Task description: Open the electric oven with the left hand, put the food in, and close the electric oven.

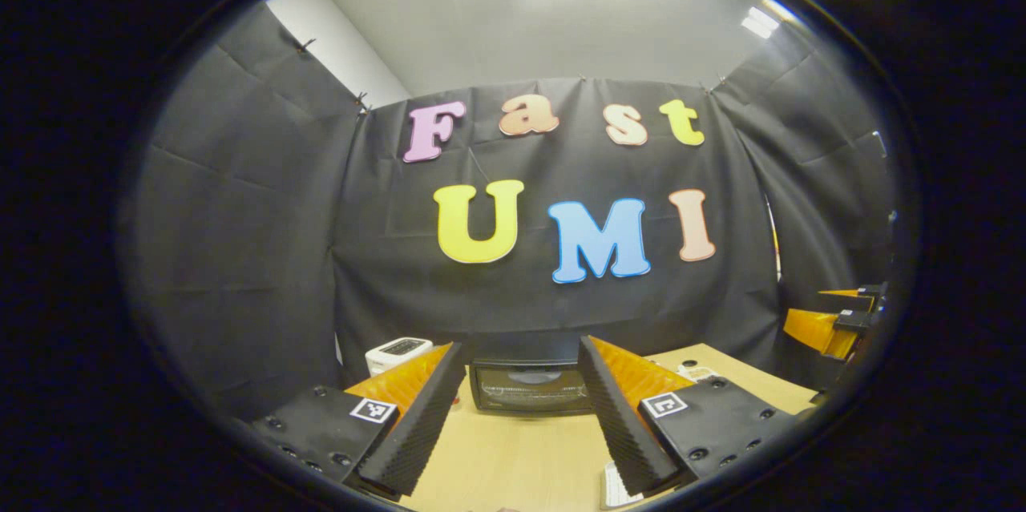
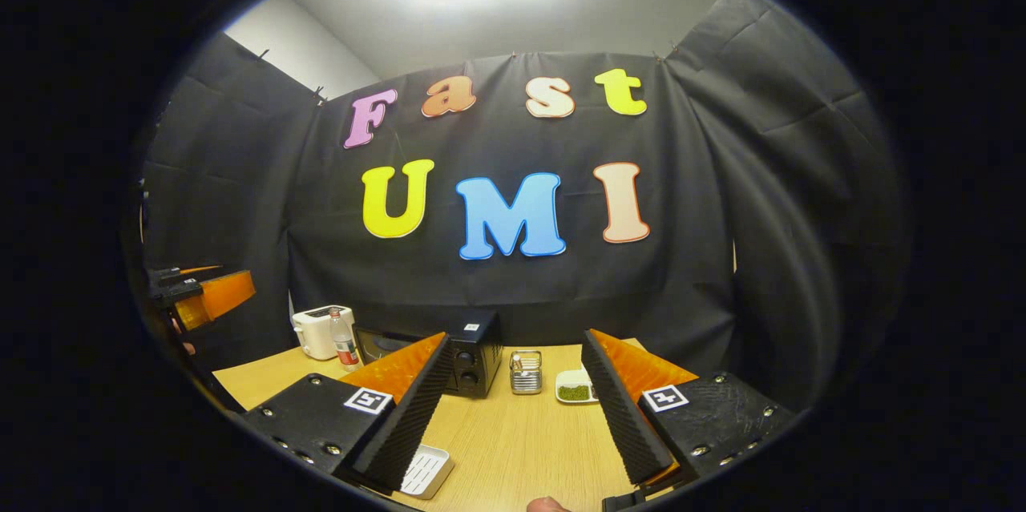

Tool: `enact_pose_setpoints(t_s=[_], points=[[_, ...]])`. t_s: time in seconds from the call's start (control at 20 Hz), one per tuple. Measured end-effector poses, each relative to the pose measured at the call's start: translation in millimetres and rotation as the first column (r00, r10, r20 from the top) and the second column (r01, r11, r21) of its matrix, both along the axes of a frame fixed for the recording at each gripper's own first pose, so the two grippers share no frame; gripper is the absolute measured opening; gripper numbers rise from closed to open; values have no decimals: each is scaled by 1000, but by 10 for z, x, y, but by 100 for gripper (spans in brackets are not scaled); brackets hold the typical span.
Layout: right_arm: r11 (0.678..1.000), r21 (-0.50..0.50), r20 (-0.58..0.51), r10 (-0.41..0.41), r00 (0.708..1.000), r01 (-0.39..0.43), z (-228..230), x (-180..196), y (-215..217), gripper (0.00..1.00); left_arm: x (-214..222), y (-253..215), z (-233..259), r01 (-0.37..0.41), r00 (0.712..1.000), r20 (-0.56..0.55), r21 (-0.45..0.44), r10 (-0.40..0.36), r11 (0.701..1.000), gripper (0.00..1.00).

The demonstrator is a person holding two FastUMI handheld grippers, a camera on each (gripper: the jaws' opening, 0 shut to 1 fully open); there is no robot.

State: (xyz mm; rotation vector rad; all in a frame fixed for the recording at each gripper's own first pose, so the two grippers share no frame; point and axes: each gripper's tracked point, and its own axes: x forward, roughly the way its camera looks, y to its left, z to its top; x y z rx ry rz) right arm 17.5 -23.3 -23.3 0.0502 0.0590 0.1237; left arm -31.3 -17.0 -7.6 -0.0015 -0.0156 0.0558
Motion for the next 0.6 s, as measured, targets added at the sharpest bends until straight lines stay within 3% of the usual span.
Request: enact_pose_setpoints(t_s=[0.3, 0.35, 0.4, 0.6], points=[[999, -22, 64, -42, 997, 43, 217, -9, 36, 98, -133, 216, 3, -7, 1000, -9, -24, 6, 1000, 91], [999, -26, 66, -46, 997, 48, 222, -16, 47, 94, -130, 220, -8, -4, 1000, -14, -31, 3, 999, 91], [998, -33, 65, -49, 997, 51, 219, -17, 53, 98, -138, 225, -21, -2, 1000, -17, -39, 1, 999, 100], [997, -32, 64, -64, 996, 66, 250, -34, 70, 98, -176, 276, 32, 0, 1000, -3, -55, 0, 998, 100]])
